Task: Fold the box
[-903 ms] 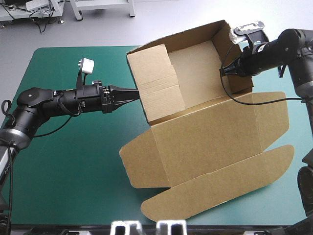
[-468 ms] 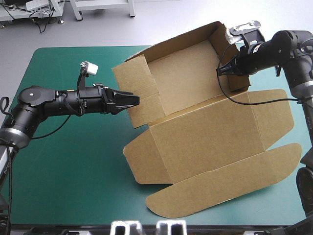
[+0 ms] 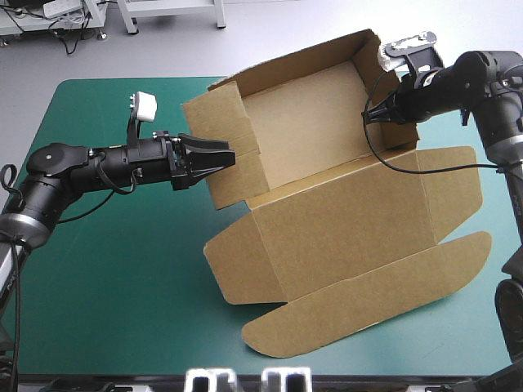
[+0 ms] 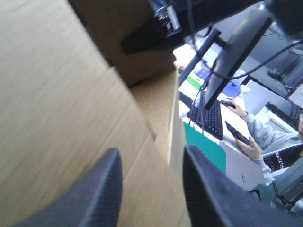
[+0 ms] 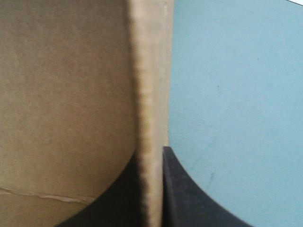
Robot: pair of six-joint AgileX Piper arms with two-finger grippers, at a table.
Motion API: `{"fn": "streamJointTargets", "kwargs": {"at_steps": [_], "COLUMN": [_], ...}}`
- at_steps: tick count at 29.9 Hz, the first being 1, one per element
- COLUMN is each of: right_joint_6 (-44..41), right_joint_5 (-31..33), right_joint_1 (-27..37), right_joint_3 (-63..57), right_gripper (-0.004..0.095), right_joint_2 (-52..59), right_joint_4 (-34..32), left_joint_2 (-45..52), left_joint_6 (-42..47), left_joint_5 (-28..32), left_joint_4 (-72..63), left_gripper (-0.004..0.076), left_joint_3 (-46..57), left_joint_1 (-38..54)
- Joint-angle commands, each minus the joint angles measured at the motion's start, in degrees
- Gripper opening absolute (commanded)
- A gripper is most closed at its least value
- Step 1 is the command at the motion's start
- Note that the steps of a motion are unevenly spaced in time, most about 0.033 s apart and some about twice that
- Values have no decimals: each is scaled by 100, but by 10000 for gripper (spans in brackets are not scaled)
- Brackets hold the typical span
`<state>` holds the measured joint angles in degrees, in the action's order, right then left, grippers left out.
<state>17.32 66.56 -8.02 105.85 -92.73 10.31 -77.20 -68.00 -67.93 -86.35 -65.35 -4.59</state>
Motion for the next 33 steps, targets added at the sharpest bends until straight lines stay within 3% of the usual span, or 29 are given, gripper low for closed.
{"fn": "streamJointTargets", "kwargs": {"at_steps": [1, 3, 11, 14, 22, 31, 33], "right_joint_6": [-80, -80, -80, -80, -80, -80, -84], "right_joint_5": [-276, -255, -191, -177, -188, -198, -198], "right_joint_1": [-3, -3, -3, -3, -3, -3, -3], "right_joint_3": [172, 172, 172, 172, 172, 172, 172], "right_gripper": [-20, -20, -20, -20, -20, -20, -20], "right_joint_2": [257, 257, 257, 257, 257, 257, 257], "right_joint_4": [54, 54, 54, 54, 41, 51, 72], "left_joint_2": [173, 173, 183, 183, 183, 163, 163], "left_joint_6": [-513, -513, -487, -96, 1834, 4022, 4216], "left_joint_5": [-568, -568, -582, -582, -434, -280, -268], "left_joint_4": [-947, -895, -564, 62, 3047, 7122, 7506], "left_gripper": [69, -7, -6, -7, -8, -8, -8], "left_joint_3": [-279, -455, -1473, -1949, -3143, -3178, -3075], "left_joint_1": [-19, -19, 18, 183, 1220, 1705, 1705]}}
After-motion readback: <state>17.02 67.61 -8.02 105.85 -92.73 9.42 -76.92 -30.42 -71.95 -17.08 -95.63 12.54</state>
